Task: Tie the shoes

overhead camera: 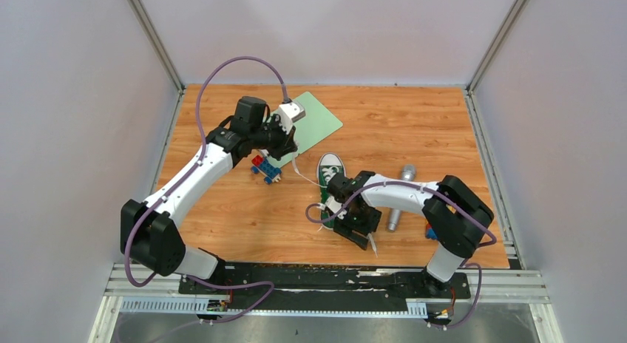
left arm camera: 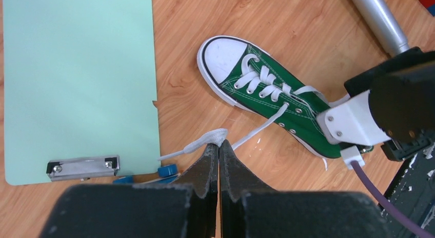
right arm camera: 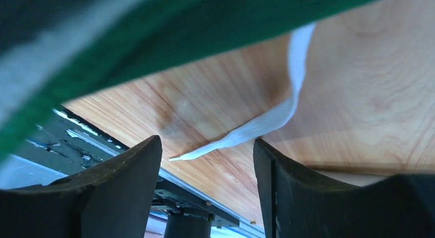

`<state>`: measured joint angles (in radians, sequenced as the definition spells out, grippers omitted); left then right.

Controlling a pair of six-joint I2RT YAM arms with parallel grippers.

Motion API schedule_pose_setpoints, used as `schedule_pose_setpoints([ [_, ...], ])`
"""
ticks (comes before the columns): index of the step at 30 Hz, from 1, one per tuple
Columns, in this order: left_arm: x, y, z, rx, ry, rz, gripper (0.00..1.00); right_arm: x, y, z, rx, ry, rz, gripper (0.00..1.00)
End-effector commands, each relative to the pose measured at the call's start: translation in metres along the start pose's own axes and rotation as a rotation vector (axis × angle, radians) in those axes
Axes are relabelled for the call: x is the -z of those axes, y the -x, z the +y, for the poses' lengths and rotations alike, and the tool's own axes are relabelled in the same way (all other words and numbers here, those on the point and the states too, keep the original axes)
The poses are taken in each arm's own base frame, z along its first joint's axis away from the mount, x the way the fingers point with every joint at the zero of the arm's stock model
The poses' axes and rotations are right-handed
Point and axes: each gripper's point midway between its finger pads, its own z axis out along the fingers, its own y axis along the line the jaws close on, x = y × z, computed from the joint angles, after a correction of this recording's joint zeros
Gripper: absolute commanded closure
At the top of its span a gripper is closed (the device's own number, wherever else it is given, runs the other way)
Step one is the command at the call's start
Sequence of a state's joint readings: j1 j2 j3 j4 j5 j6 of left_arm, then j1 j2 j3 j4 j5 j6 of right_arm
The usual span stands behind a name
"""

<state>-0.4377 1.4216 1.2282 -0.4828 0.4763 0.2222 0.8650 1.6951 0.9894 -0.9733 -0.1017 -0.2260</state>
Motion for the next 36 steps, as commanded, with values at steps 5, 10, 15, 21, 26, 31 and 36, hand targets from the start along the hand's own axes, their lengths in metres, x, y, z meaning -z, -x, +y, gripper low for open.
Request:
schedule_pose_setpoints([
  [5, 0.0, 0.016, 0.014, -0.036, 0.05, -0.033, 1.0, -0.023, -0.056, -0.007, 0.066, -0.126, 0.153, 0.51],
  [10, -0.004, 0.02, 0.018, -0.033, 0.055, -0.039, 1.0, -0.038, -0.049, -0.039, 0.139, -0.266, 0.144, 0.7],
  [15, -0.002, 0.019, 0.019, -0.059, 0.048, -0.016, 1.0, -0.025, -0.036, -0.044, 0.086, -0.224, 0.047, 1.0],
  [21, 0.006, 0.015, 0.001, -0.126, -0.036, -0.014, 1.0, 0.094, 0.035, -0.043, 0.032, -0.089, -0.355, 1.0],
  [26, 0.016, 0.018, -0.031, -0.187, -0.195, -0.061, 1.0, 0.16, 0.061, -0.05, 0.051, -0.07, -0.544, 1.0],
  [31, 0.017, 0.023, -0.06, -0.172, -0.369, -0.113, 1.0, 0.186, 0.088, -0.051, 0.101, -0.064, -0.672, 1.0],
  [36, 0.017, 0.043, -0.073, -0.136, -0.445, -0.199, 1.0, 0.238, 0.112, -0.05, 0.155, -0.088, -0.835, 1.0],
])
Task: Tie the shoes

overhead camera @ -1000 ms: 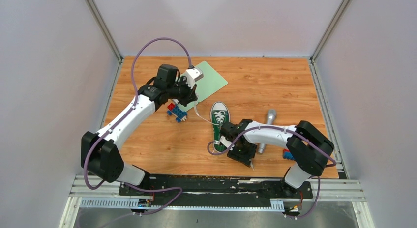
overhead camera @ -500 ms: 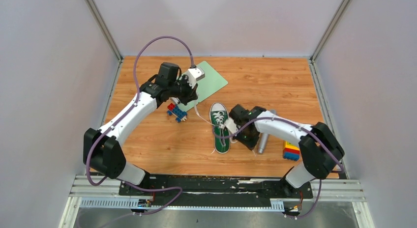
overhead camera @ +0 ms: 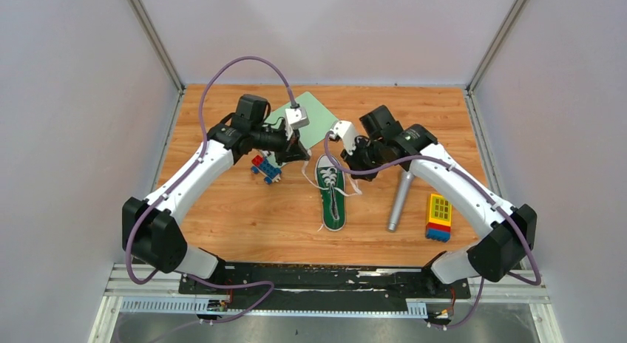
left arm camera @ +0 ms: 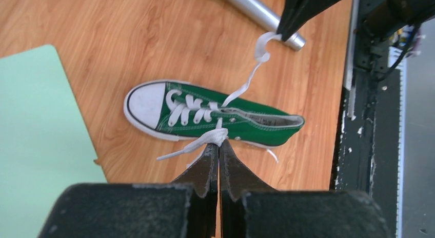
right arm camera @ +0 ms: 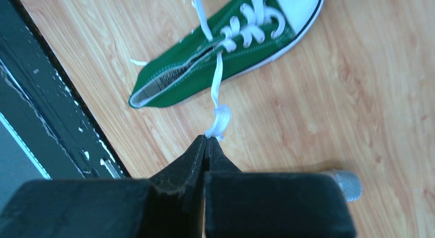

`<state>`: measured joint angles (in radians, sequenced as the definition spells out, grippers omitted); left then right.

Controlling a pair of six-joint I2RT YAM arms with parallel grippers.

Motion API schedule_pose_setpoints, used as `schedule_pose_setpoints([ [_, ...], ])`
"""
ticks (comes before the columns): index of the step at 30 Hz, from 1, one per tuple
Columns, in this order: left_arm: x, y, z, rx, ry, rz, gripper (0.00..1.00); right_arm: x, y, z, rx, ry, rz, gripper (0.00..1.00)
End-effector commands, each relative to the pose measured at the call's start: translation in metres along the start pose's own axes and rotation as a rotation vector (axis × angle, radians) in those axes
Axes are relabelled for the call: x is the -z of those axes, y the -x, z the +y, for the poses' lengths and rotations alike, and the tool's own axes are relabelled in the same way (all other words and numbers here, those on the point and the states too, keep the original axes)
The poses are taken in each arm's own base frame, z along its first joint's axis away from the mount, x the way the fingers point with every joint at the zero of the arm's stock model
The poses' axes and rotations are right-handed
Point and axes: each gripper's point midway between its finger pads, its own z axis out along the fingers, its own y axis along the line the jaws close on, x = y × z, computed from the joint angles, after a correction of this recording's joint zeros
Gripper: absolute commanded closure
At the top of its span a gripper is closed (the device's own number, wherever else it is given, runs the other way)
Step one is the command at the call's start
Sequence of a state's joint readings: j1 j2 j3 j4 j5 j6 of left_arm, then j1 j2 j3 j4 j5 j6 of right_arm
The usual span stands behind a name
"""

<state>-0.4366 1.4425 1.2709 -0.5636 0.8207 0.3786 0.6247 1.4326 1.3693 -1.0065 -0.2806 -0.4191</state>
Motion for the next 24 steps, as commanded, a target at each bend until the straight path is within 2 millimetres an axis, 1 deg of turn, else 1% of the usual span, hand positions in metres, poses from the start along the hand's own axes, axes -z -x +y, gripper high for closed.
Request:
schedule_pose_setpoints([
  [1, -0.001, 0.032, -0.017, -0.015, -0.111, -0.128, 1.0, 0.032, 0.063, -0.003, 0.095, 0.002, -0.216, 1.0],
  [6, -0.012, 0.048, -0.024, -0.032, -0.165, -0.182, 1.0, 0.053, 0.102, -0.001, 0.173, 0.006, -0.36, 1.0],
  [9, -0.017, 0.049, -0.028, -0.053, -0.184, -0.18, 1.0, 0.058, 0.118, -0.001, 0.197, 0.013, -0.416, 1.0],
  [12, -0.025, 0.044, -0.029, -0.074, -0.181, -0.155, 1.0, 0.058, 0.127, -0.002, 0.204, 0.018, -0.433, 1.0],
  [17, -0.033, 0.038, -0.025, -0.073, -0.18, -0.141, 1.0, 0.061, 0.136, 0.006, 0.215, 0.068, -0.463, 1.0],
  [21, -0.038, 0.038, -0.016, -0.056, -0.141, -0.139, 1.0, 0.064, 0.139, 0.012, 0.209, 0.098, -0.479, 1.0],
  [24, -0.043, 0.034, -0.005, -0.035, -0.096, -0.118, 1.0, 0.067, 0.142, 0.017, 0.208, 0.122, -0.494, 1.0],
])
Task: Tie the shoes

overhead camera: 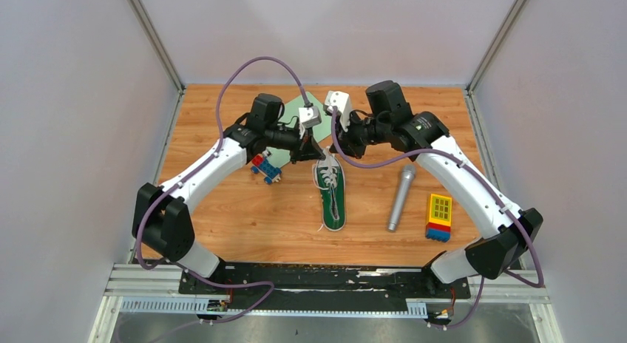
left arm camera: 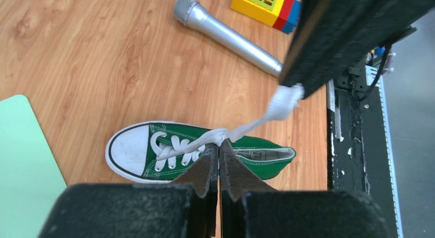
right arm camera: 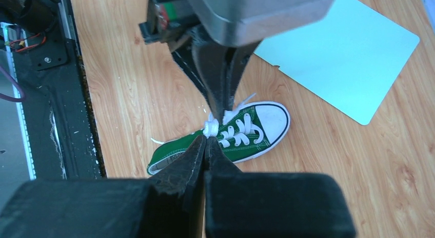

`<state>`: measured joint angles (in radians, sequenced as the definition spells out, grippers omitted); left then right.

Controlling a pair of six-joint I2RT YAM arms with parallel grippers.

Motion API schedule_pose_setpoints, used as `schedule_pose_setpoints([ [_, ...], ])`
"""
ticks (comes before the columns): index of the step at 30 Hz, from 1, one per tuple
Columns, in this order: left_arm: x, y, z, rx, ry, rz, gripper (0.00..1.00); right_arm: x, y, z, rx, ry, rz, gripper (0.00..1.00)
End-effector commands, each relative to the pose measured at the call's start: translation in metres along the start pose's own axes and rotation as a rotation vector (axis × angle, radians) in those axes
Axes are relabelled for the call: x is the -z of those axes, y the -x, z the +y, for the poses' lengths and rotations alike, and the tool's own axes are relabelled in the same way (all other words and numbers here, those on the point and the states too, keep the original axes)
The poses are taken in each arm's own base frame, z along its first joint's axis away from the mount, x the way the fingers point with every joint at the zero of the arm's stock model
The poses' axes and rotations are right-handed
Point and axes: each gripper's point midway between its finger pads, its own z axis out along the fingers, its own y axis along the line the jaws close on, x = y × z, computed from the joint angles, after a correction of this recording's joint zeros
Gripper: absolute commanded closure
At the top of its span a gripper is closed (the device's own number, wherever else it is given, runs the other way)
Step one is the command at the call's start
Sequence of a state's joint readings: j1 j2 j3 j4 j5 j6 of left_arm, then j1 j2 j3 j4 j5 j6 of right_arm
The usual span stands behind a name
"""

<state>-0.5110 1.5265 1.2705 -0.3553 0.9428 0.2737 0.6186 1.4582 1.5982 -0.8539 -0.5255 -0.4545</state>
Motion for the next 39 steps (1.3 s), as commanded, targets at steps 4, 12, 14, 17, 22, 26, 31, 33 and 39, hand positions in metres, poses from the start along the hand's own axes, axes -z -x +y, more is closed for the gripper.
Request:
schedule_pose_setpoints([
  [4, -0.007, 0.005, 0.018, -0.005, 0.051, -0.003, 0.98, 0.005, 0.032, 0.003, 0.027, 0.034, -0.098, 1.0],
  [12, -0.013, 0.014, -0.011, 0.002, -0.159, -0.061, 0.76, -0.014, 0.017, -0.029, -0.14, 0.008, -0.081, 1.0],
  [14, -0.012, 0.012, -0.014, -0.022, -0.185, -0.051, 0.72, -0.015, 0.017, -0.042, -0.178, -0.006, -0.086, 1.0],
  [17, -0.013, 0.008, -0.016, -0.037, -0.224, -0.037, 0.68, -0.017, 0.015, -0.053, -0.208, -0.014, -0.088, 1.0],
  [22, -0.02, 0.002, -0.012, -0.01, -0.259, -0.025, 0.61, -0.022, 0.013, -0.056, -0.239, 0.006, -0.094, 1.0],
  [26, -0.03, -0.013, 0.005, 0.044, -0.208, 0.007, 0.61, -0.027, 0.003, -0.053, -0.263, 0.035, -0.079, 1.0],
  [31, -0.002, -0.024, 0.034, 0.137, -0.012, 0.008, 0.54, -0.026, -0.004, -0.047, -0.281, 0.068, -0.076, 1.0],
  [33, 0.017, -0.034, 0.043, 0.154, 0.078, 0.013, 0.51, -0.025, -0.003, -0.045, -0.274, 0.077, -0.082, 1.0],
  [39, 0.029, -0.085, 0.067, 0.238, 0.237, 0.025, 0.48, -0.028, -0.007, -0.048, -0.276, 0.076, -0.073, 1.0],
])
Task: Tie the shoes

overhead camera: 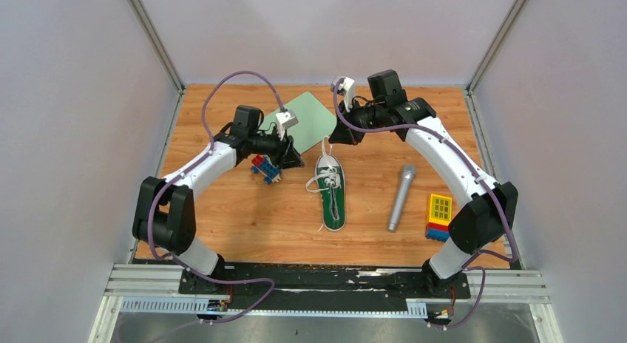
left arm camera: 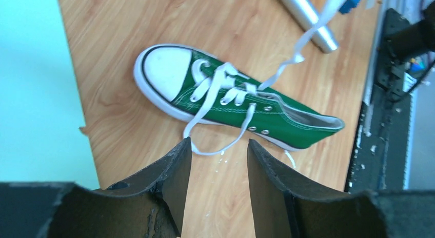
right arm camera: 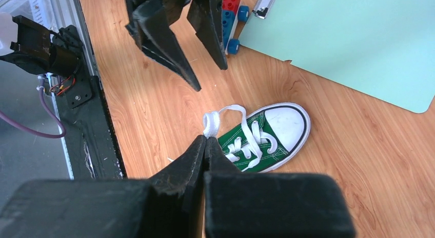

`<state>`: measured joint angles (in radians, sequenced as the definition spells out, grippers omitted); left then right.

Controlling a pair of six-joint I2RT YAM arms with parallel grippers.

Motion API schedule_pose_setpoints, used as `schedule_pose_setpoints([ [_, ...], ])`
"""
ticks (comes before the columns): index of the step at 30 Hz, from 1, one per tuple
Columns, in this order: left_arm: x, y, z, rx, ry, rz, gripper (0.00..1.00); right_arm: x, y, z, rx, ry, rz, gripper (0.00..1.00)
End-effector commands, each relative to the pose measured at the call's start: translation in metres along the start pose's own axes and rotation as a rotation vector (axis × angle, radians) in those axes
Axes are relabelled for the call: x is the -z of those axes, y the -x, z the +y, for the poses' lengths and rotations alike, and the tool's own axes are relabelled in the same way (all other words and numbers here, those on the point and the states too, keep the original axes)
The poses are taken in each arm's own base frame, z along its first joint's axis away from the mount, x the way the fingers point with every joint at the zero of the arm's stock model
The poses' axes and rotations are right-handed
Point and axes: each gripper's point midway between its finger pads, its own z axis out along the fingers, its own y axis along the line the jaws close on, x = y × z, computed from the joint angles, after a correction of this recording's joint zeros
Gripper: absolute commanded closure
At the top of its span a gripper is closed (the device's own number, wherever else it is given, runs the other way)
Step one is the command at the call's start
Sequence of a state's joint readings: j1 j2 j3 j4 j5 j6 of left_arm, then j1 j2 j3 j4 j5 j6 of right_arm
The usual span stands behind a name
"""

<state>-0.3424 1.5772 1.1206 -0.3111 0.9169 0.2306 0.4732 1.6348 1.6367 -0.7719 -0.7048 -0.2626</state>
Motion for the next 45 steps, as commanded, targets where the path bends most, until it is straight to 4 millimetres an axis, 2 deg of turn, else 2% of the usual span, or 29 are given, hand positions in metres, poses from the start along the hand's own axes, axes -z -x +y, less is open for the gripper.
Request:
schedule_pose_setpoints([
  [1, -0.01, -0.009, 0.024, 0.033, 0.098, -0.041, 0.48, 0.001, 0.011, 0.002, 0.027, 0.023, -0.04, 1.0],
  [5, -0.037, -0.013, 0.038, -0.014, 0.095, -0.034, 0.51, 0.001, 0.008, 0.001, 0.012, 0.016, -0.036, 1.0],
  [9, -0.059, -0.009, 0.04, -0.083, 0.047, -0.037, 0.55, 0.004, 0.005, -0.001, -0.023, 0.008, -0.034, 1.0],
  [13, -0.074, -0.008, 0.034, -0.134, -0.025, -0.037, 0.6, 0.008, 0.003, -0.003, -0.04, -0.005, -0.036, 1.0],
  [18, -0.089, -0.012, 0.018, -0.196, -0.099, -0.016, 0.63, 0.012, -0.002, -0.007, -0.061, -0.018, -0.034, 1.0],
  [24, -0.106, -0.02, 0.016, -0.208, -0.115, 0.007, 0.67, 0.015, -0.002, -0.01, -0.072, -0.032, -0.038, 1.0],
  [31, -0.113, -0.033, 0.007, -0.215, -0.171, 0.054, 0.7, 0.019, -0.003, -0.017, -0.091, -0.036, -0.044, 1.0],
  [37, -0.114, -0.033, 0.012, -0.203, -0.136, 0.074, 0.87, 0.02, -0.004, -0.019, -0.105, -0.036, -0.046, 1.0],
  [42, -0.099, -0.008, 0.015, -0.116, -0.113, 0.029, 1.0, 0.02, -0.001, -0.018, -0.093, -0.031, -0.054, 1.0],
  [45, -0.085, 0.01, 0.008, -0.037, -0.141, -0.019, 1.0, 0.02, 0.002, -0.018, -0.091, -0.025, -0.061, 1.0],
])
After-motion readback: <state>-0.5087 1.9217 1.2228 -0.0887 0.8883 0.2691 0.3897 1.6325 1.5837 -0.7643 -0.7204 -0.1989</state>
